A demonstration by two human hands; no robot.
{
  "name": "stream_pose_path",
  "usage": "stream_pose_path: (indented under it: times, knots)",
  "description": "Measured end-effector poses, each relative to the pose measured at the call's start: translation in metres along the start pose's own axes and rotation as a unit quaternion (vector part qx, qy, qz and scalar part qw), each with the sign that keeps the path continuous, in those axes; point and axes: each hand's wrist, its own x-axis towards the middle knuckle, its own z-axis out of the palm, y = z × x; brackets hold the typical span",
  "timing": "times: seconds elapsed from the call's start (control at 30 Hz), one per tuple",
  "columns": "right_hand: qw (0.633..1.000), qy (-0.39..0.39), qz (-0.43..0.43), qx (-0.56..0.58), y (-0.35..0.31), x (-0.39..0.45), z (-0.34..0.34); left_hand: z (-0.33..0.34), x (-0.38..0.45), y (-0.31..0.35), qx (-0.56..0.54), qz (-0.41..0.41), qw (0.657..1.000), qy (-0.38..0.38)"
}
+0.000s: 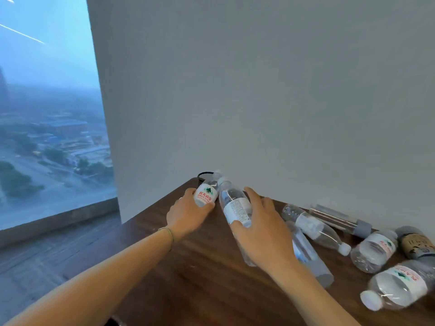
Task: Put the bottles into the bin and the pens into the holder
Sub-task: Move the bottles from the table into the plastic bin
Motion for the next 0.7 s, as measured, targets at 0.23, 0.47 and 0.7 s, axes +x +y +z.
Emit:
stream_pose_path:
  times: [0.23,0.47,0.7]
  knots:
    - [0.991,-0.054,-0.115,0.047,-0.117,-0.026,0.070,-0.124,-0.044,-0.112,-0.041,-0.071,0.994,0.068]
    - [0.964,-0.129,-0.200,0.116,-0.229,-0.061,0.165,-0.225,-0.103,-0.257,-0.084,-0.206,0.962,0.161]
    - [0.919,-0.306,-0.163,0.187,-0.258,-0.112,0.305,-0.227,-0.185,-0.411,-0.132,-0.366,0.905,0.172]
